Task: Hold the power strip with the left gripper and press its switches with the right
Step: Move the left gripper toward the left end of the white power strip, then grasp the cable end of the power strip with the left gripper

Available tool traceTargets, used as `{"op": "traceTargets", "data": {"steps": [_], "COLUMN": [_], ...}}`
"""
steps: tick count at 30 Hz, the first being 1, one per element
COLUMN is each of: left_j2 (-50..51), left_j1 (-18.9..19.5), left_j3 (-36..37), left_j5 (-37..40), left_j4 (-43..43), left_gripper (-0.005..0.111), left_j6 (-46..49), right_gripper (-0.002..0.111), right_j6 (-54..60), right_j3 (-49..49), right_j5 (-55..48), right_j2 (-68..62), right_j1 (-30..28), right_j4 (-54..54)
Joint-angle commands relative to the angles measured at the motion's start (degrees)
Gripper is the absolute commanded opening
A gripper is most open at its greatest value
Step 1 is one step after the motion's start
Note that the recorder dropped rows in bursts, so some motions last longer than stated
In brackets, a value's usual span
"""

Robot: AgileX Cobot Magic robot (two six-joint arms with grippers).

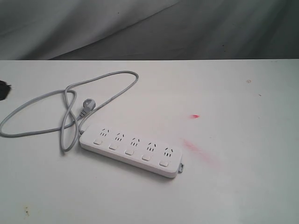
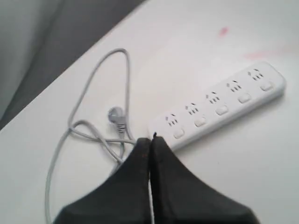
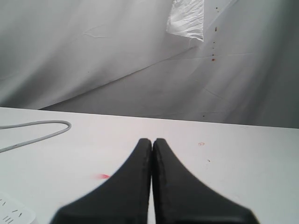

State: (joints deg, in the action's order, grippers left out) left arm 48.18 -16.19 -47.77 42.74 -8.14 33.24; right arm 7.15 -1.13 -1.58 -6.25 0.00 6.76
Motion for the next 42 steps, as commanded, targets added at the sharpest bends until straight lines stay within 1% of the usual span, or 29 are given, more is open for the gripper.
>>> {"op": "traceTargets", "data": {"steps": [1, 3, 4, 7, 8, 11, 13, 16, 21, 24, 28, 30, 32, 38, 40, 42], "left_j2": [15.8, 22.68, 25.51, 32.72, 34.54, 37.4, 39.16, 42.37, 48.19, 52.01, 55.69, 56.84, 57.55, 58.06, 58.06, 58.06], "left_j1": [-0.4, 0.44, 2.05, 8.87, 11.18, 15.27, 17.57, 18.75, 18.87, 18.87, 18.87, 18.87, 18.87, 18.87, 18.87, 18.87], "left_j3": [-12.07, -16.19, -17.5, -18.58, -18.58, -18.58, -18.58, -18.58, -18.58, -18.58, -18.58, -18.58, -18.58, -18.58, -18.58, -18.58], "left_j5": [10.53, 12.0, 12.92, 17.04, 17.48, 16.53, 14.34, 10.98, 10.63, 10.63, 10.01, 9.99, 9.99, 8.87, 8.17, 8.17], "left_j4": [-16.07, -20.3, -22.54, -32.3, -34.02, -34.85, -35.12, -36.51, -38.04, -38.04, -38.04, -38.04, -38.04, -38.04, -38.04, -38.04], "left_gripper": [0.0, 0.0, 0.0, 0.0, 0.0, 0.0, 0.0, 0.0, 0.001, 0.003, 0.008, 0.014, 0.022, 0.065, 0.072, 0.074], "left_j6": [25.94, 32.73, 35.61, 46.36, 49.72, 56.38, 60.58, 68.4, 80.69, 84.28, 85.7, 85.7, 85.7, 85.7, 85.47, 85.47], "right_gripper": [0.0, 0.0, 0.0, 0.0, 0.0, 0.0, 0.0, 0.0, 0.0, 0.0, 0.0, 0.0, 0.0, 0.0, 0.0, 0.0], "right_j6": [-0.08, -0.08, -0.08, -0.08, 0.1, 0.1, 0.1, 0.1, 0.1, -0.08, -0.08, -0.08, -0.08, 0.09, 0.09, 0.09], "right_j3": [0.05, 0.05, 0.05, 0.05, 0.05, 0.05, 0.05, 0.05, 0.05, 0.05, 0.05, 0.05, 0.05, 0.05, 0.05, 0.05], "right_j5": [0.53, 0.53, 0.53, 0.53, 0.53, 0.53, 0.53, 0.53, 0.53, 0.53, 0.53, 0.53, 0.53, 0.53, 0.53, 0.53], "right_j2": [0.15, 0.15, 0.15, 0.15, 0.15, 0.15, 0.15, 0.15, 0.15, 0.15, 0.15, 0.15, 0.15, 0.15, 0.15, 0.15], "right_j1": [-0.37, -0.37, -0.37, -0.37, -0.37, -0.37, -0.37, -0.37, -0.37, -0.37, -0.37, -0.37, -0.37, -0.37, -0.37, -0.37], "right_j4": [-0.86, -0.86, -0.86, -0.86, -0.86, -0.86, -0.86, -0.86, -0.86, -0.86, -0.86, -0.86, -0.86, -0.86, -0.86, -0.86]}}
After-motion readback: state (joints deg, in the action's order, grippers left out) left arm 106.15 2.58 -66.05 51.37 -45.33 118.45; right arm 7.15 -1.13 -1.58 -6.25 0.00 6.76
